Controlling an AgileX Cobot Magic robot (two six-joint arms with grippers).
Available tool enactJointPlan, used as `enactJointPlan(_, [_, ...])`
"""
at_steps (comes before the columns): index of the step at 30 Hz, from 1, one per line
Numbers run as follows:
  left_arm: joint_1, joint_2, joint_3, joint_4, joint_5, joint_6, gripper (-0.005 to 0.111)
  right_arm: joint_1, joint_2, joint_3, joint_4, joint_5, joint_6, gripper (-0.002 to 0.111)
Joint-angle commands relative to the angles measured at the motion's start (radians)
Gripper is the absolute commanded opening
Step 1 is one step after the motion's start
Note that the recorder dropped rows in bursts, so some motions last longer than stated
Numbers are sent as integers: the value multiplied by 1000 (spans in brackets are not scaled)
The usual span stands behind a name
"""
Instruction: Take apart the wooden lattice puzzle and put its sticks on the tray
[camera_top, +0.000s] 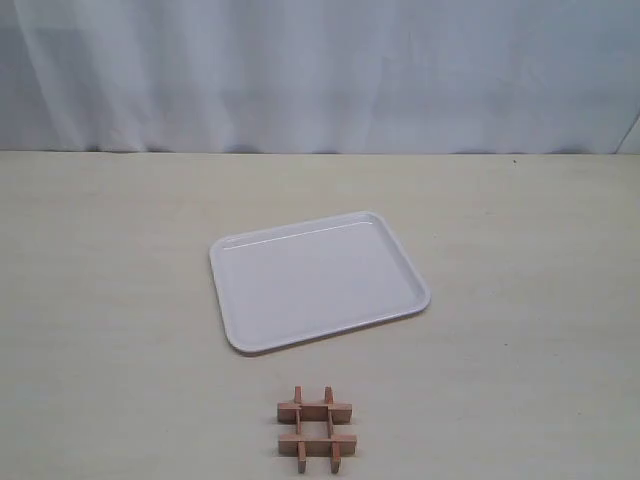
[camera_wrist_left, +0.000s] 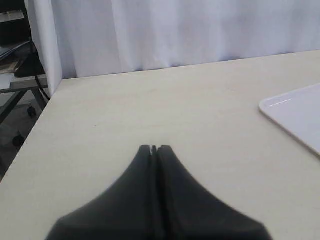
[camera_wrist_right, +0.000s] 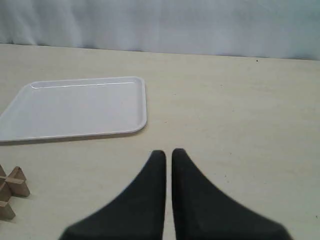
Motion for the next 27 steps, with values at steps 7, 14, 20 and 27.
enactJointPlan(7, [-7, 0, 3, -1, -14, -8, 0, 2, 2, 2, 3, -176, -1, 5])
enactJointPlan(14, [-7, 0, 3, -1, -14, -8, 0, 2, 2, 2, 3, -478, -1, 5])
enactJointPlan(20, [-7, 0, 3, -1, -14, -8, 0, 4, 2, 2, 16, -582, 59, 5])
enactJointPlan(27, [-7, 0, 3, 0, -14, -8, 0, 4, 2, 2, 137, -723, 512, 5])
